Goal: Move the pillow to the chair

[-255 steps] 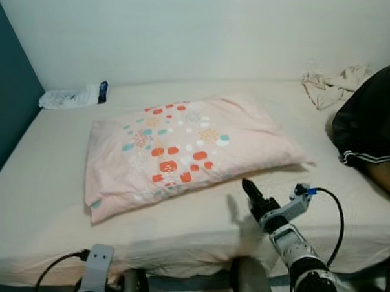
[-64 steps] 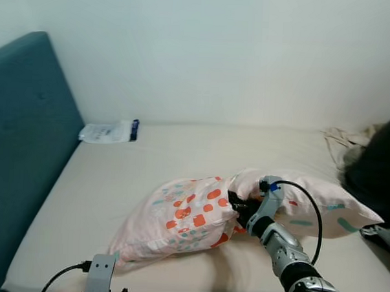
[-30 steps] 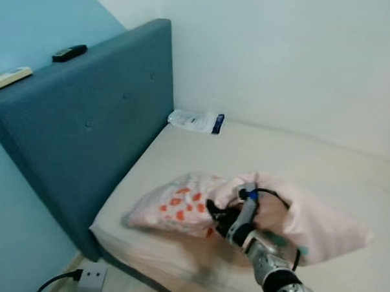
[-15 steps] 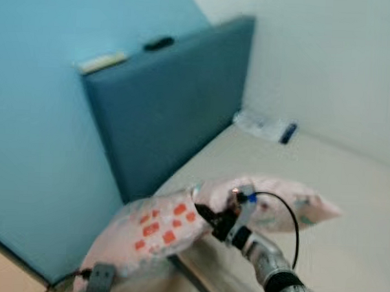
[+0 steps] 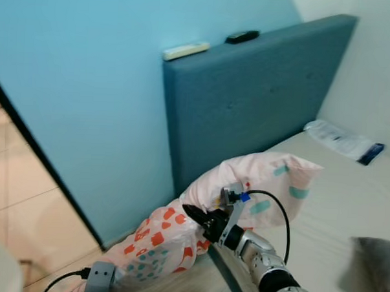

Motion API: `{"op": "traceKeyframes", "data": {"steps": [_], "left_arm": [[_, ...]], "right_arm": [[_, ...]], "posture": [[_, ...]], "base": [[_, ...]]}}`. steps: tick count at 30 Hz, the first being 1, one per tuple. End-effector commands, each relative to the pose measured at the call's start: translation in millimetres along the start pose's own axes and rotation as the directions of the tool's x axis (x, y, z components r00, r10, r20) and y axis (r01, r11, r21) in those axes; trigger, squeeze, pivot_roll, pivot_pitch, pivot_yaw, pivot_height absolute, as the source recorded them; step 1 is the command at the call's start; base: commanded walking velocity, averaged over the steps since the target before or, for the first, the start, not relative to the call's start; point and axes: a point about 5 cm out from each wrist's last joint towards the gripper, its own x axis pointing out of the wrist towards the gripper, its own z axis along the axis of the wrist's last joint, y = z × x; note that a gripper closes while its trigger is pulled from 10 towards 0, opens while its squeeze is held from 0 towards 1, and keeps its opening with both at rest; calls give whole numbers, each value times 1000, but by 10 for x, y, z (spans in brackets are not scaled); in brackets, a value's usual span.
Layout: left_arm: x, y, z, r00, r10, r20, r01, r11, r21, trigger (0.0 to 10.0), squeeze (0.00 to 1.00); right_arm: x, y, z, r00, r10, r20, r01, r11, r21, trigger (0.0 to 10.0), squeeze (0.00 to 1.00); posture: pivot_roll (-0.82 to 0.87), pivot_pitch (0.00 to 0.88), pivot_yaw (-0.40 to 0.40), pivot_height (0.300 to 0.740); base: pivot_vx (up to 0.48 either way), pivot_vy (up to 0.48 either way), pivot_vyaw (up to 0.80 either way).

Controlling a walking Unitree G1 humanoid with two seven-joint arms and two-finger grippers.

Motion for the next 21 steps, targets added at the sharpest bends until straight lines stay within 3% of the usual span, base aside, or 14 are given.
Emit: {"op": "traceKeyframes", "data": {"steps": [1, 21], "left_arm": [[-2, 50, -4, 1000, 13, -6, -13, 1000, 6, 10000, 0], [-4, 79, -15, 1000, 18, -16, -18, 1000, 7, 10000, 0]], "right_arm": [[96, 70, 86, 998, 48, 35, -47, 999, -27, 10000, 0], [130, 85, 58, 999, 37, 15, -36, 999, -33, 10000, 0]], "posture": [[-96, 51, -1, 740], [-86, 47, 8, 740]], "base": [[0, 0, 788], [0, 0, 786]]}}
